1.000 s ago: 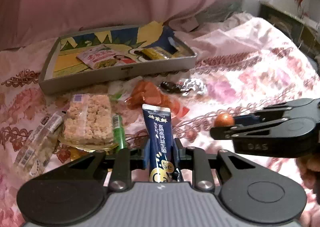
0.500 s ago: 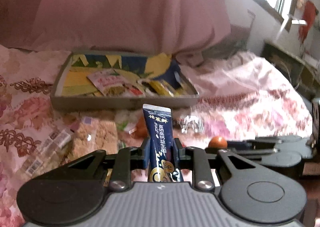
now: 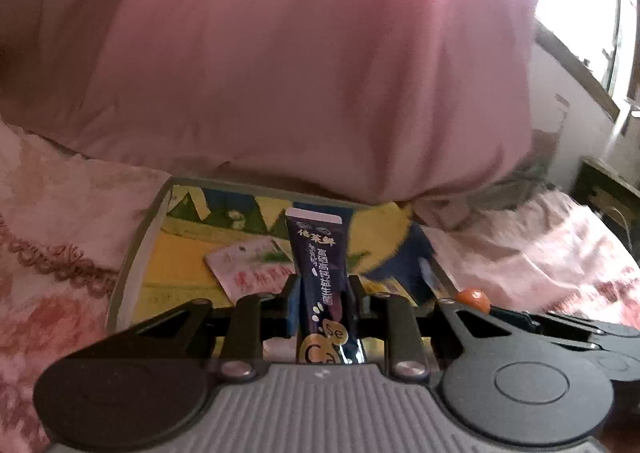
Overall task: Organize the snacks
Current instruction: 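Carry the mandarin and blue stick with both grippers over the tray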
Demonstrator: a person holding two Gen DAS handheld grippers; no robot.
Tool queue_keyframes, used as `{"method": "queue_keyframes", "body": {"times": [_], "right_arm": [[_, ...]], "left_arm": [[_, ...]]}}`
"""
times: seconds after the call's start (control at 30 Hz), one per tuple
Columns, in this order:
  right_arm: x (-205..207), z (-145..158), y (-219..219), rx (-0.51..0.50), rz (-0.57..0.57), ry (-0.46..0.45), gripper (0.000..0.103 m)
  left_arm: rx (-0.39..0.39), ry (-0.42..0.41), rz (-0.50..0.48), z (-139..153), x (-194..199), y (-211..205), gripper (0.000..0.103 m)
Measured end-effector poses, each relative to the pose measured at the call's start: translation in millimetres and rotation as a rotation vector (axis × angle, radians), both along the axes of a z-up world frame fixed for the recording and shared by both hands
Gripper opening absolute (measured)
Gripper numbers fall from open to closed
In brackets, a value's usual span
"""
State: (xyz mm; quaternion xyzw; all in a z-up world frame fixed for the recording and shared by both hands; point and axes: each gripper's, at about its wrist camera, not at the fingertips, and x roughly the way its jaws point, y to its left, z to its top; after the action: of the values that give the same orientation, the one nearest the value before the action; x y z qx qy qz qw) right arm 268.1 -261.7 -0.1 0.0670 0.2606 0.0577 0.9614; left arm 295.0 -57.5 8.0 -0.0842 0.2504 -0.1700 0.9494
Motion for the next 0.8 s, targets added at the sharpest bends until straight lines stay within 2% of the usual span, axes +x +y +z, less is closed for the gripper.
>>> {"method": "queue_keyframes", "body": {"times": [0.13, 0.27, 0.4, 0.47, 0.63, 0.8], "right_arm": [[33, -15, 2, -0.013, -0.002, 0.013, 0.036], [51, -31, 2, -0.014, -0.016, 0.055, 0.036], [57, -44, 8, -0.040, -0.008, 0.089, 0.036], [57, -49, 11, -0.051, -0.003, 0.102, 0.036], [56, -57, 22, -0.088, 0.019, 0.118, 0.036], [56, -62, 24, -0.094, 0.026, 0.135, 0.037]], "left_arm": [[-0.095, 0.005, 0.013, -14, 34, 14, 0.026], [-0.095, 0.010, 0.034, -27, 54, 21, 0.026], [-0.071, 0.025, 0.071, -39, 68, 26, 0.026], [-0.024, 0.030, 0.081, -44, 71, 24, 0.026], [0.038, 0.053, 0.081, -53, 74, 17, 0.026], [0.053, 0.104, 0.070, -58, 73, 14, 0.027]]}}
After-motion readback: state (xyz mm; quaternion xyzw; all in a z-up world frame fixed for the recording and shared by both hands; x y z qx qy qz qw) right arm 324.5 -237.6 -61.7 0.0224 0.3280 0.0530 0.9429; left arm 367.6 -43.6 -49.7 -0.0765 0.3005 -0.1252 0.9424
